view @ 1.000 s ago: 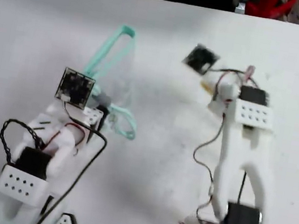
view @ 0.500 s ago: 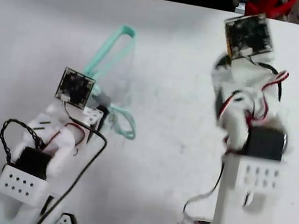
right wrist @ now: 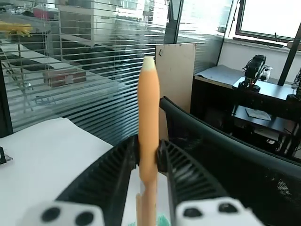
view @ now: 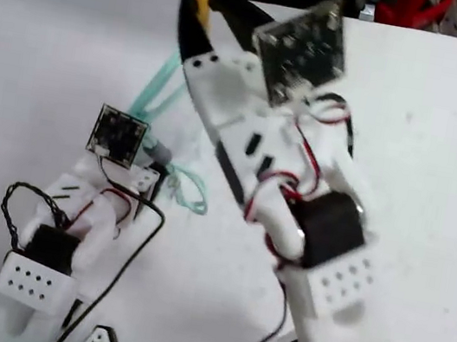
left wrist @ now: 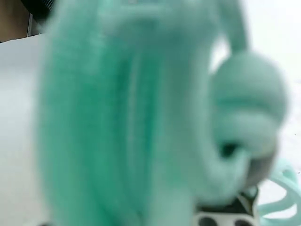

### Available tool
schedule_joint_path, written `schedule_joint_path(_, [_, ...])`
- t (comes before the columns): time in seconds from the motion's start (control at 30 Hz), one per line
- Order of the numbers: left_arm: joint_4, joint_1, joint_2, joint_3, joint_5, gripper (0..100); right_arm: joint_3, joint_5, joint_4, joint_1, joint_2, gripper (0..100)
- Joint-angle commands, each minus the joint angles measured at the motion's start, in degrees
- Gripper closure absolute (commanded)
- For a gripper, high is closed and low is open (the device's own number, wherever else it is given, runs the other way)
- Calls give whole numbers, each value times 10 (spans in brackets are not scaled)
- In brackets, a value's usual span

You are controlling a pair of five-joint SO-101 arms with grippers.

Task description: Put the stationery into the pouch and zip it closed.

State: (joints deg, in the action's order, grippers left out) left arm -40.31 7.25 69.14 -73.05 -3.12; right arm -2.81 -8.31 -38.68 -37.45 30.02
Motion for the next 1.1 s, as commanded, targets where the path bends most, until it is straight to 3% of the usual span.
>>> schedule_joint_path(0.0, [14, 5, 9, 4, 2, 837, -22, 7, 58, -7, -45, 981])
schedule_joint_path(0.27, [14, 1, 9, 5, 2, 837, -18, 7, 96, -6, -108, 981])
schedule_joint_path(0.67, [14, 0, 9, 6, 2, 837, 29, 4, -36, -16, -108, 969])
schedule_joint_path(0.9, [14, 0, 9, 6, 2, 837, 9, 2, -153, -20, -44, 665])
schedule_joint_path(1.07, [14, 0, 9, 6, 2, 837, 12, 2, -189, -2, 19, 728])
